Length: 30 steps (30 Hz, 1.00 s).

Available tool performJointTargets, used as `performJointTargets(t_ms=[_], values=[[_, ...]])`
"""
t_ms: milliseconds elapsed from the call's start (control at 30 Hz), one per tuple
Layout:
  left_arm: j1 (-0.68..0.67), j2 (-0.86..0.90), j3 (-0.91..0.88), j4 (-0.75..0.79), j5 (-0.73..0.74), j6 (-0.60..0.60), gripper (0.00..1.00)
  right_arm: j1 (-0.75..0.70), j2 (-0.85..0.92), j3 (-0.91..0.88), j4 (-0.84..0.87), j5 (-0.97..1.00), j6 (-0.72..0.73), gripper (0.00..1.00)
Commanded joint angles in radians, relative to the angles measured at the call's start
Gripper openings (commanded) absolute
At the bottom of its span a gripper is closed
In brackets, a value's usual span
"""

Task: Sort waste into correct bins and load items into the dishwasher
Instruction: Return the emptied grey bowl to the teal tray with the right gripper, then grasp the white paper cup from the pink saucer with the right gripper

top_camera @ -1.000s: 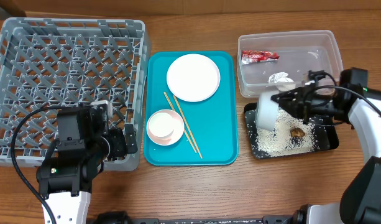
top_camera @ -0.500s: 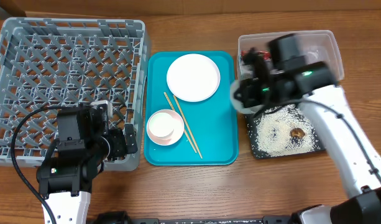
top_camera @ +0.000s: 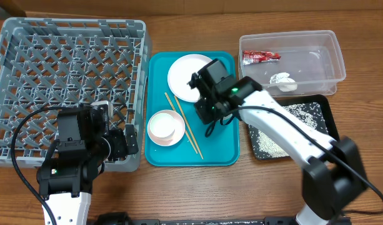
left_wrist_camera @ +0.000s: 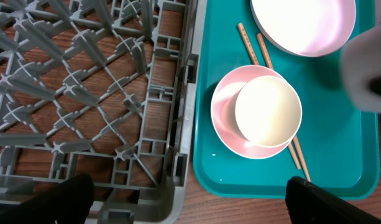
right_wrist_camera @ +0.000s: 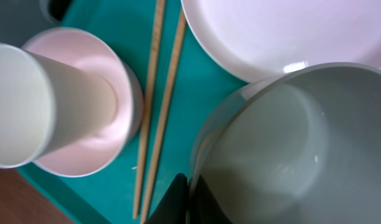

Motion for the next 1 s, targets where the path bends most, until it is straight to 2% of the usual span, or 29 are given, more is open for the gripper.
performJointTargets(t_ms=[0,100,167,267,300,367,433,700,800,967], values=[[0.001,-0.003,0.026,0.004,-0.006,-0.013,1.00,0.005,0.047,-0.005,0.006,0.018,0.050,0.04],[0.001,-0.003,0.026,0.004,-0.006,-0.013,1.00,0.005,0.068,-0.005,0.011,-0.013,0.050,0.06],[0.001,-0.003,0.026,0.004,-0.006,-0.013,1.00,0.005,0.068,-0.005,0.011,-0.031,0.050,0.15],[0.001,-0.003,0.026,0.004,-0.006,-0.013,1.00,0.005,0.068,-0.003,0.002,-0.065,0.050,0.17],[0.001,-0.003,0.026,0.004,-0.006,-0.013,1.00,0.005,0.068,-0.001,-0.006,-0.072,0.050,0.19],[0.001,-0.003,0.026,0.004,-0.006,-0.013,1.00,0.005,0.067,0.014,-0.032,-0.080,0.050,0.32],[0.001,-0.003,0.026,0.004,-0.006,-0.013,1.00,0.005,0.066,0.051,-0.074,-0.079,0.050,0.36],[0.001,-0.003,0.026,0.004,-0.006,-0.013,1.00,0.014,0.058,0.282,-0.193,-0.098,0.093,0.44],[0.001,-0.003,0.026,0.004,-0.006,-0.013,1.00,0.038,0.058,0.293,-0.178,-0.109,0.132,0.48],[0.001,-0.003,0.026,0.004,-0.006,-0.013,1.00,0.090,0.093,0.289,-0.181,-0.108,0.165,0.48]])
